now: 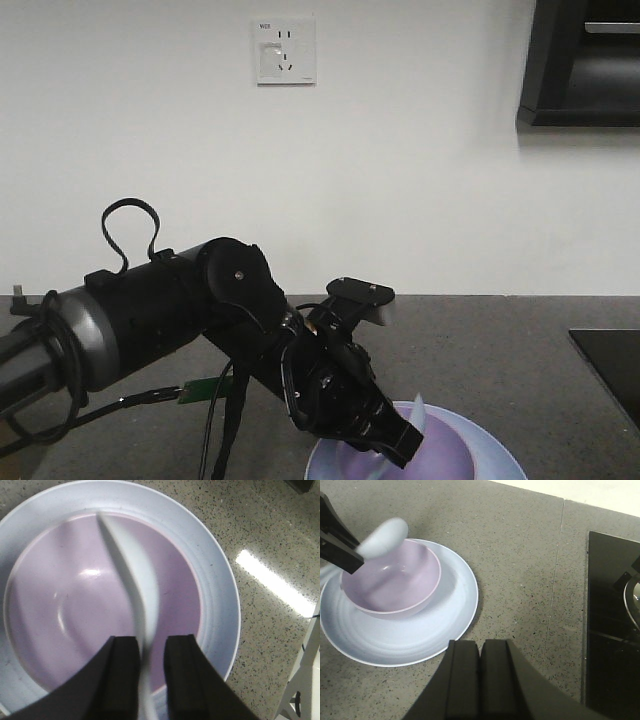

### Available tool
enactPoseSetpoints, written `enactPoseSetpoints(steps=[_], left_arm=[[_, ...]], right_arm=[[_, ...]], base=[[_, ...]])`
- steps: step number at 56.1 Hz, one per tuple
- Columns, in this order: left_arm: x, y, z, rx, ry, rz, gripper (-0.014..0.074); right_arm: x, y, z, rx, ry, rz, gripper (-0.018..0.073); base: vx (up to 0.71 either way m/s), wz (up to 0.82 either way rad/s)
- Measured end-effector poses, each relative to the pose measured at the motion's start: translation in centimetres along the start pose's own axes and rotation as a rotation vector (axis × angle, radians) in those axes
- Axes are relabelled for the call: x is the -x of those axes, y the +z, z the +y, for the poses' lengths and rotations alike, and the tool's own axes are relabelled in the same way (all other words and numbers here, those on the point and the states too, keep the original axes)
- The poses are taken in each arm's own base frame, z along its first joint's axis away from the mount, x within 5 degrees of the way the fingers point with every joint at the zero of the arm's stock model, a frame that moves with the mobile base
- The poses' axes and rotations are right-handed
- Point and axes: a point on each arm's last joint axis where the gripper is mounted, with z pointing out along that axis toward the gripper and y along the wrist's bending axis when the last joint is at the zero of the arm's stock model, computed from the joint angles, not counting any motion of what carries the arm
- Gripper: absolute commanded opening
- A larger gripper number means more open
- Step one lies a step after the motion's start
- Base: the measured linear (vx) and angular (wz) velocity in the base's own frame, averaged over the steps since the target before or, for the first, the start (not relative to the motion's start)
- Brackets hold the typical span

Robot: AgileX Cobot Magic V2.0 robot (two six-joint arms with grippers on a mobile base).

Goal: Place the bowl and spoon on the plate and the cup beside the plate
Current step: 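Lower the white spoon into the lavender bowl and release with left gripper, then move the left gripper to the brown paper cup and grasp its rim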

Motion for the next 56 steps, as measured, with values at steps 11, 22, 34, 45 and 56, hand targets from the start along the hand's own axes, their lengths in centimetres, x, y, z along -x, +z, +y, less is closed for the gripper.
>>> enactPoseSetpoints(steps=[11,22,34,45,56], left_arm=[[0.0,0.0,0.0,0.000,-0.004,0.000,0.0419],[-0.1,-0.7,-0.3,0.008,0.012,0.012,0.0419],[0.0,-6.7,-0.7,0.248,0.063,-0.008,0.0418],[-2.1,-15.1,0.9,0.604,-0.007,0.004,0.0418],[-5.1,-22.4,1.9,0.820,-0.087,-0.075,0.0418]], right_arm=[[0.0,0.0,0.0,0.000,0.000,0.000,-0.0008],[0.0,0.0,0.0,0.000,0.000,0.000,-0.0008],[0.0,0.0,0.0,-0.005,-0.004,0.001,-0.0008],[0.0,0.0,-0.1,-0.006,-0.004,0.001,-0.0008],[0.0,0.0,-0.1,-0.006,-0.005,0.001,-0.0008]], base=[[0.00,0.00],[0.00,0.00],[0.00,0.00],[0.00,0.00],[0.00,0.00]])
